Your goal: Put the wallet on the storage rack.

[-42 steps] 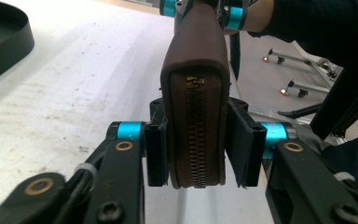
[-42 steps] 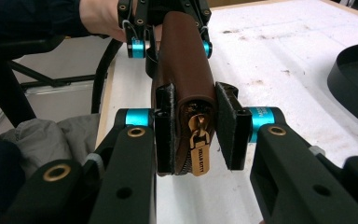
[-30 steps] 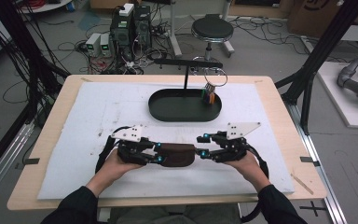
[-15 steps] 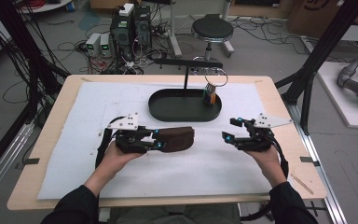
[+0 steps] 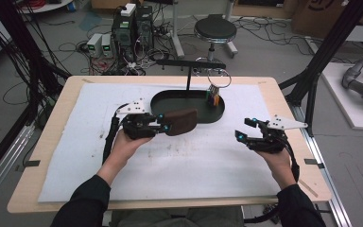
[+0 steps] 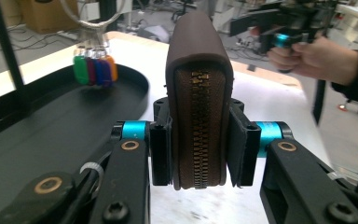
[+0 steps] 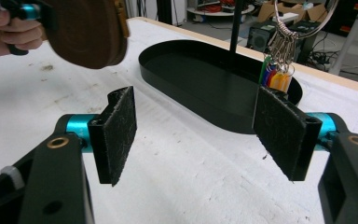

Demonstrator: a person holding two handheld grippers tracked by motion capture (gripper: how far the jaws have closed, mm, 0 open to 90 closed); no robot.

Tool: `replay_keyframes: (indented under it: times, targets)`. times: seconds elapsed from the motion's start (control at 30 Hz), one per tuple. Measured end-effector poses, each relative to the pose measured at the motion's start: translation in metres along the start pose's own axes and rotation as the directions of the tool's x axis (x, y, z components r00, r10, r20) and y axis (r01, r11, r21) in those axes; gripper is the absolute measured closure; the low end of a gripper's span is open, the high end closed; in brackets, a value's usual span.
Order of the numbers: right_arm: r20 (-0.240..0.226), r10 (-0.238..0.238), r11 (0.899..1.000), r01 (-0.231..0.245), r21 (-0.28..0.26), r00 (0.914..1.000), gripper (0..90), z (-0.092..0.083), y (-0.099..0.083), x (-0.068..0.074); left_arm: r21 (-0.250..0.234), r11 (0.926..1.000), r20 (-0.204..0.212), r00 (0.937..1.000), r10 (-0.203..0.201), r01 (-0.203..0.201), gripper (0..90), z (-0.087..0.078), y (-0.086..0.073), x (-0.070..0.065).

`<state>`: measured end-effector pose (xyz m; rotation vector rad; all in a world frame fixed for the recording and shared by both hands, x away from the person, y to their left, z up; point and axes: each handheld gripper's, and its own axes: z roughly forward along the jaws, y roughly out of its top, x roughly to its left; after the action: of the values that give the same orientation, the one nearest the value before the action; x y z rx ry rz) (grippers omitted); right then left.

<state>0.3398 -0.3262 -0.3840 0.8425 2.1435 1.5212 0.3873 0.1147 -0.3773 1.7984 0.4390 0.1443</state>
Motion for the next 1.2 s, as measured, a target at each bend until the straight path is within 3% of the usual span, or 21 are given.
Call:
replay_keyframes:
  times: [0.2, 0.4, 0.87, 1.2]
  targets:
    - [0.008, -0.002, 1.0, 0.002, 0.009, 1.0, 31.4, 0.001, -0.002, -0.001, -0.003, 0.9996, -0.047, 0.9985, -0.027, 0.027, 66.3, 0.011, 0.0, 0.016]
    - [0.009, -0.001, 1.0, 0.001, 0.007, 1.0, 31.3, 0.0, -0.002, -0.002, -0.004, 0.9997, -0.096, 0.9951, -0.024, 0.023, 66.3, 0.022, 0.003, 0.029]
    - [0.003, 0.0, 1.0, 0.0, 0.013, 1.0, 31.2, 0.001, -0.003, -0.002, 0.054, 0.9982, -0.138, 0.9903, -0.017, 0.025, 66.3, 0.056, 0.01, 0.051]
    - [-0.001, 0.012, 1.0, -0.012, 0.012, 0.9999, 31.1, 0.0, -0.003, -0.003, 0.044, 0.9988, -0.175, 0.9846, -0.014, 0.022, 66.4, 0.073, -0.002, 0.065]
